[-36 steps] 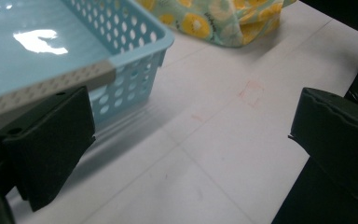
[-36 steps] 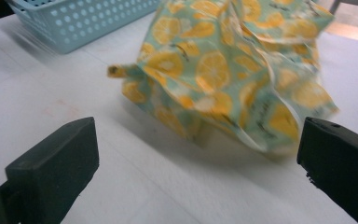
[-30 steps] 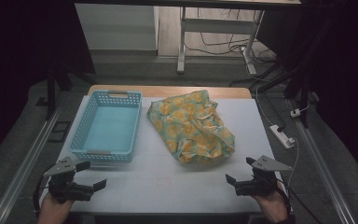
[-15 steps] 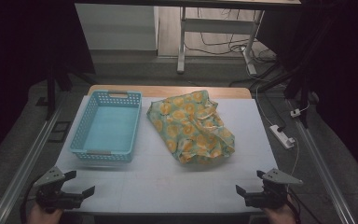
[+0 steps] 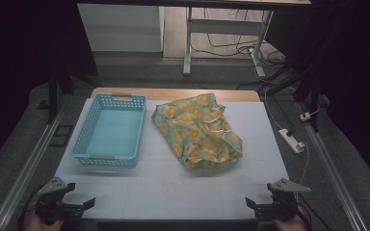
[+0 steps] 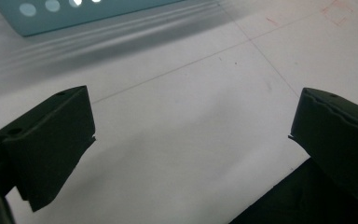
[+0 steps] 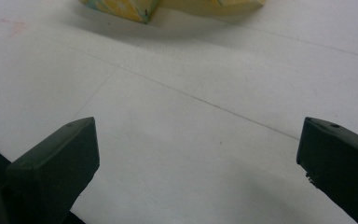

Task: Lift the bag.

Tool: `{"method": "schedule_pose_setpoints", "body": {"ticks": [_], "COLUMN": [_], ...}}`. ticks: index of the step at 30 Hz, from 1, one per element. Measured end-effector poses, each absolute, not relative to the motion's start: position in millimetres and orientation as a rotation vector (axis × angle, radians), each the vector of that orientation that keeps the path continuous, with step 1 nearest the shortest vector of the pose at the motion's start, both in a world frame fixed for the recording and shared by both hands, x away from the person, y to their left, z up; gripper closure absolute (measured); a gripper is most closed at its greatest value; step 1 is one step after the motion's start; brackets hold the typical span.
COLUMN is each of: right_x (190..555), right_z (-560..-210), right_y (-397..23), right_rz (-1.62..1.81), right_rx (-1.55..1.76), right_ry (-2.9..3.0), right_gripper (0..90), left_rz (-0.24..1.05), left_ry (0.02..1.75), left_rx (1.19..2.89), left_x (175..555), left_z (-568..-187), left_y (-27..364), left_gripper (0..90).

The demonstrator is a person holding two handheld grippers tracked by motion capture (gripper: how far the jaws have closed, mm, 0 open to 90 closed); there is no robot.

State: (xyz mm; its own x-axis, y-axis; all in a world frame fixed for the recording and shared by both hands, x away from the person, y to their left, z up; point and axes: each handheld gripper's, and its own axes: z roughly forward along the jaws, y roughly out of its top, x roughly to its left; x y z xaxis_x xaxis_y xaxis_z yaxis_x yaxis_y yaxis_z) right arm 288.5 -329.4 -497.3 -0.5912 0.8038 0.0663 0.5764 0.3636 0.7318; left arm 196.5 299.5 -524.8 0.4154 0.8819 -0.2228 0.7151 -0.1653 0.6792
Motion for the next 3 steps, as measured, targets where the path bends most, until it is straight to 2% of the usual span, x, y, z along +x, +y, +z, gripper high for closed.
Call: {"method": "schedule_pose_setpoints", "body": {"ticks": [3], "right_x": [289.5], "right_z": [-498.0], "right_y": [-329.8], "right_rz": [1.062], "right_rx": [1.23], "right_ry": [2.33], "right_gripper": [0.0], "left_rz": [0.28], "left_ry": [1.355], "left_rx": [1.942], "left_x": [197.7], "left_z": [-524.9], "left_y": [298.8], "left_gripper": [0.0]}}
